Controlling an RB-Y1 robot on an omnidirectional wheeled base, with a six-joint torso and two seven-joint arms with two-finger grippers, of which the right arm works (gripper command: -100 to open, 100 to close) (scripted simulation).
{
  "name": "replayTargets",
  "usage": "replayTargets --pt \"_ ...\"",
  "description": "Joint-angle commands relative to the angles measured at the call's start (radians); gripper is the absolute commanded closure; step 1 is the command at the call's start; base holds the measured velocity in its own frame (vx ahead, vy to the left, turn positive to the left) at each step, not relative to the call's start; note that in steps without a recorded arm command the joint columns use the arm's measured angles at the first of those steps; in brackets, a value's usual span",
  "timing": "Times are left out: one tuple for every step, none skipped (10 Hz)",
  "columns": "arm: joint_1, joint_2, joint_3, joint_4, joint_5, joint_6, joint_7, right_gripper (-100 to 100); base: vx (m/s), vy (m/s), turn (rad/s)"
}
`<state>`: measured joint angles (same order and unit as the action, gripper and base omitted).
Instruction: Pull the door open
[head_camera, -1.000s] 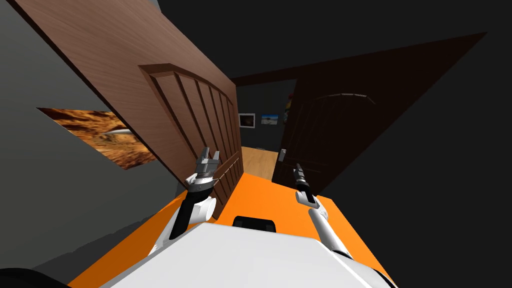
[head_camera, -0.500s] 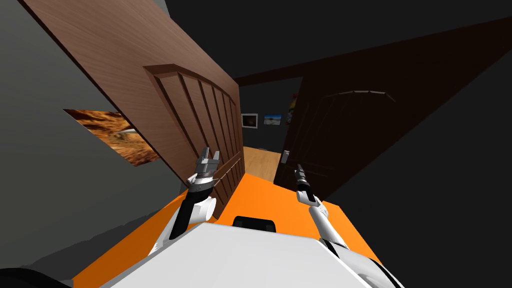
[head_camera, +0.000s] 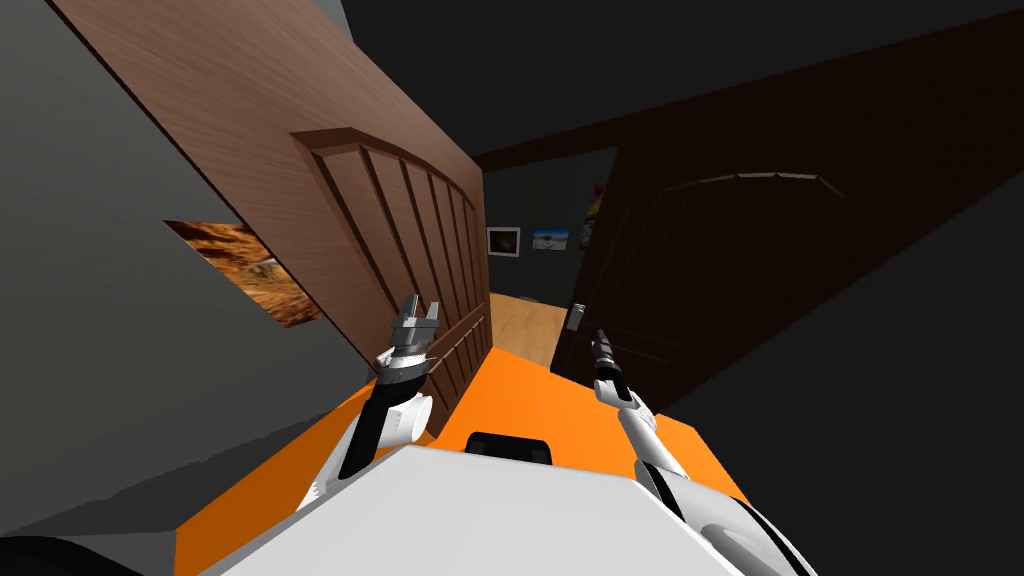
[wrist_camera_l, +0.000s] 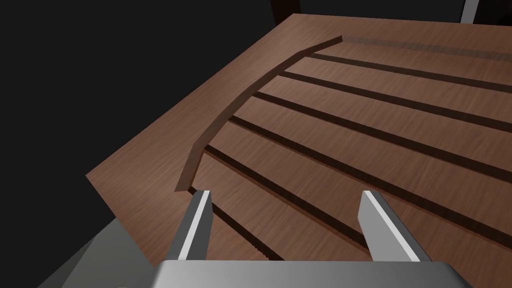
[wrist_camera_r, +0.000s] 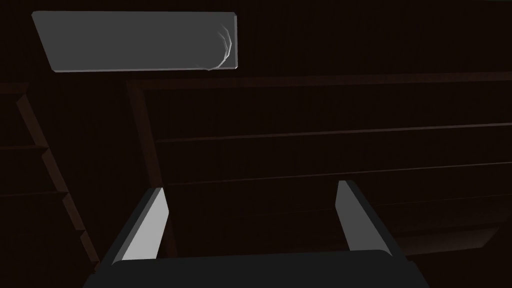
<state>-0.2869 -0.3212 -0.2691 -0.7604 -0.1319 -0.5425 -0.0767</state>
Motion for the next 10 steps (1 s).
replayTargets --pt "-0.032 -0.013 -0.01 0.05 -0.008 -0.004 -0.001 -100 0.071 -0.019 0.13" --pt "-0.032 -0.013 -0.01 0.063 -0.008 -0.004 -0.001 -100 0.057 -0.017 0.074" --pt "-0.052 -0.02 -0.018 0.099 -0.013 -0.005 -0.002 -100 0.048 -0.017 0.106" --pt "-0.067 -0.026 -0.023 0.13 -0.017 -0.005 -0.002 -100 0.057 -0.027 0.138" --pt "-0.083 -0.032 -0.029 0.16 -0.021 -0.006 -0.003 -100 0.07 -0.024 0.109" --pt "-0.098 -0.038 -0.035 0.189 -0.025 -0.006 -0.003 -100 0.069 -0.025 0.116" --pt "-0.109 -0.043 -0.039 0.21 -0.028 -0.007 -0.003 -100 0.065 -0.033 0.098" --pt "-0.131 -0.051 -0.047 0.251 -0.033 -0.007 -0.004 -100 0.073 -0.042 0.135" --pt "-0.147 -0.057 -0.052 0.282 -0.037 -0.008 -0.004 -100 0.077 -0.037 0.153" --pt "-0.138 -0.056 -0.047 0.265 -0.034 -0.011 -0.007 -100 0.035 -0.017 0.031"
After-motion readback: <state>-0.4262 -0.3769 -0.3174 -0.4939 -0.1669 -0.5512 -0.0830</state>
